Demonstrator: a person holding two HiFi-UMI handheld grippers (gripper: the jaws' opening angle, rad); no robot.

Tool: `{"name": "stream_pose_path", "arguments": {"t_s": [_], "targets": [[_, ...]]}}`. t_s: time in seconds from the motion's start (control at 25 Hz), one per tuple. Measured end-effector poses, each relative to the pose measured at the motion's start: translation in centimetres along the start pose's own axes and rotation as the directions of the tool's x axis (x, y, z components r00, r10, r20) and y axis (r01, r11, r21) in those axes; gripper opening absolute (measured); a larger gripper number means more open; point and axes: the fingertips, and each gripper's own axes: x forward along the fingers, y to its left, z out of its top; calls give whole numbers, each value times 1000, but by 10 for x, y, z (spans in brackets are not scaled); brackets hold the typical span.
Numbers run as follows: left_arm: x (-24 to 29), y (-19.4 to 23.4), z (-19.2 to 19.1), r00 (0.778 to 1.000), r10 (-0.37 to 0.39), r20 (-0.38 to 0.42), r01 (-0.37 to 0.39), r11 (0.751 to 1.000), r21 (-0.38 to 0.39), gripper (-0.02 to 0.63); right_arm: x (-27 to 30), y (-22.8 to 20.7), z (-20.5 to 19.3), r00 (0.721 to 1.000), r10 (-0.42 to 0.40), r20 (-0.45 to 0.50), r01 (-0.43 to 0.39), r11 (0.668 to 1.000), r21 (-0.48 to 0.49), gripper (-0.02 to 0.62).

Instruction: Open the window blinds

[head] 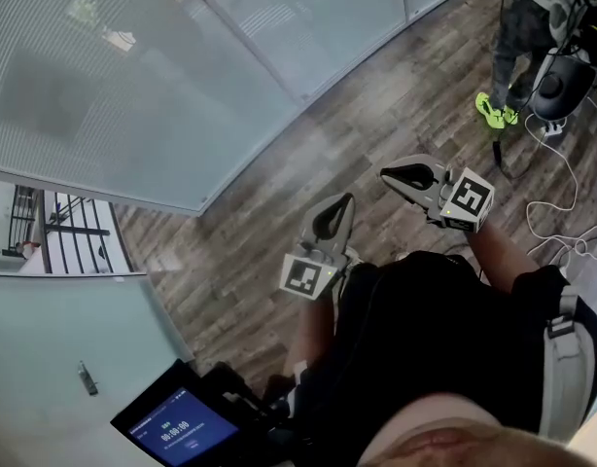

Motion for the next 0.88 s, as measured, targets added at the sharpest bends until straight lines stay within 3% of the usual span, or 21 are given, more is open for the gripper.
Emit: {"name": "stream_pose_path", "arguments": {"t_s": [0.28,0.88], "targets": [[0,6,1,1000,15,-14,-15,1000,-9,3,6,6,-2,999,41,-15,-42,998,-45,6],[-9,11,-7,998,48,-35,-49,999,-11,3,5,2,-12,999,41,6,-41,999,-1,6]]}}
